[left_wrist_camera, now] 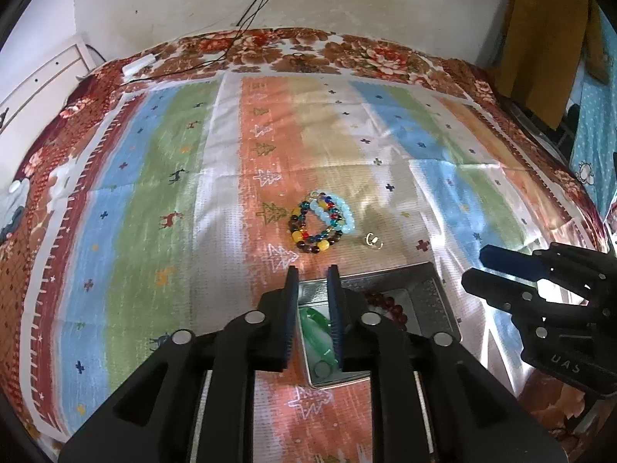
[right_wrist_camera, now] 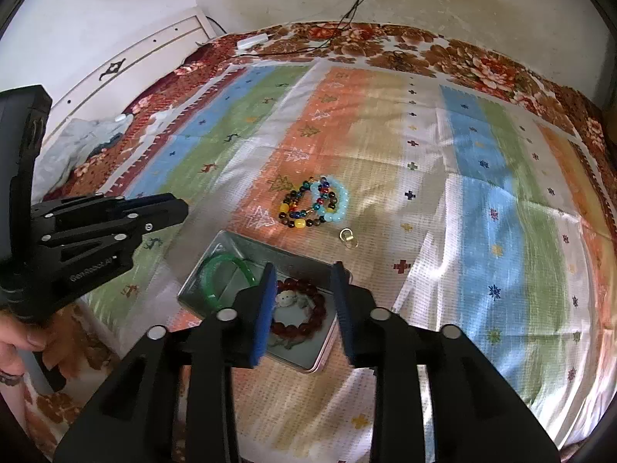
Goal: Organize jewelry
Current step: 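Lower both items into the tin and open both grippers, then move both open grippers toward the multicolour and light-blue bead bracelets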
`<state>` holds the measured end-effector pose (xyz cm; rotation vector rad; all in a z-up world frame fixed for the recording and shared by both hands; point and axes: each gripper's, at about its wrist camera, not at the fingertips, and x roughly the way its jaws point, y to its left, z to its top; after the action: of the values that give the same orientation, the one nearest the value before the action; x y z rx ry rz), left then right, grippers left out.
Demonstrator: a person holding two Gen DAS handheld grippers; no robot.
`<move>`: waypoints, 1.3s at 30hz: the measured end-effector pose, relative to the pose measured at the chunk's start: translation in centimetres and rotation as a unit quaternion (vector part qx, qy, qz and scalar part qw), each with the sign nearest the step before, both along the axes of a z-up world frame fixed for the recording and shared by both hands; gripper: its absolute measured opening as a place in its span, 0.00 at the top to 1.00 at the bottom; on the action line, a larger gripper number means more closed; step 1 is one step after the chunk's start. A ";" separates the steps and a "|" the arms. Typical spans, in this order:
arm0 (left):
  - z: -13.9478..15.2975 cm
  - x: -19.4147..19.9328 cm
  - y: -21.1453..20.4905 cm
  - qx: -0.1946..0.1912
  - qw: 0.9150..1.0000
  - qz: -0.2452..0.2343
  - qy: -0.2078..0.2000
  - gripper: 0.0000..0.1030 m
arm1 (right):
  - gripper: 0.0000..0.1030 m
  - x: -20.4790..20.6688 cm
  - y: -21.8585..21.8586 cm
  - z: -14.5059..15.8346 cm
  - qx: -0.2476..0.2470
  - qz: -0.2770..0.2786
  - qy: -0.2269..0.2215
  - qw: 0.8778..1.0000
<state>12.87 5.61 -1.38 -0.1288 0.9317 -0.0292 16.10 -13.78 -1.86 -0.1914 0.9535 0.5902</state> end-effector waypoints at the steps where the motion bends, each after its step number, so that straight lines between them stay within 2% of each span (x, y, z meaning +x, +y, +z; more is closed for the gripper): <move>1: -0.1 0.1 0.2 -0.001 1.000 0.002 0.001 0.82 | 0.62 0.1 0.0 -0.1 -0.001 -0.002 0.000 1.000; 5: -0.3 0.6 0.6 0.001 1.000 0.008 0.006 0.77 | 0.61 0.8 0.0 -0.3 -0.005 -0.009 0.000 1.000; 12: -0.8 2.5 1.1 0.005 1.000 0.009 0.014 0.75 | 0.61 2.3 0.3 -0.9 -0.012 -0.017 0.008 1.000; 16: -1.0 3.6 1.2 0.008 1.000 0.011 0.012 0.71 | 0.57 3.2 0.5 -1.1 -0.009 -0.021 0.009 1.000; 22: -2.3 5.8 1.0 0.022 0.999 0.003 0.031 0.71 | 0.57 5.2 0.5 -2.1 -0.012 -0.031 0.018 0.999; 34: -4.3 9.1 2.0 0.013 0.999 0.002 0.053 0.68 | 0.57 8.3 1.8 -3.8 -0.016 -0.035 0.038 0.999; 39: -5.0 10.4 1.8 0.014 0.998 -0.012 0.061 0.68 | 0.57 9.6 2.1 -4.6 -0.018 -0.036 0.048 0.998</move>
<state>23.24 7.37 -6.43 -0.0940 1.0549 -0.0312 25.73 -11.73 -6.47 -0.1616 1.0606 0.5201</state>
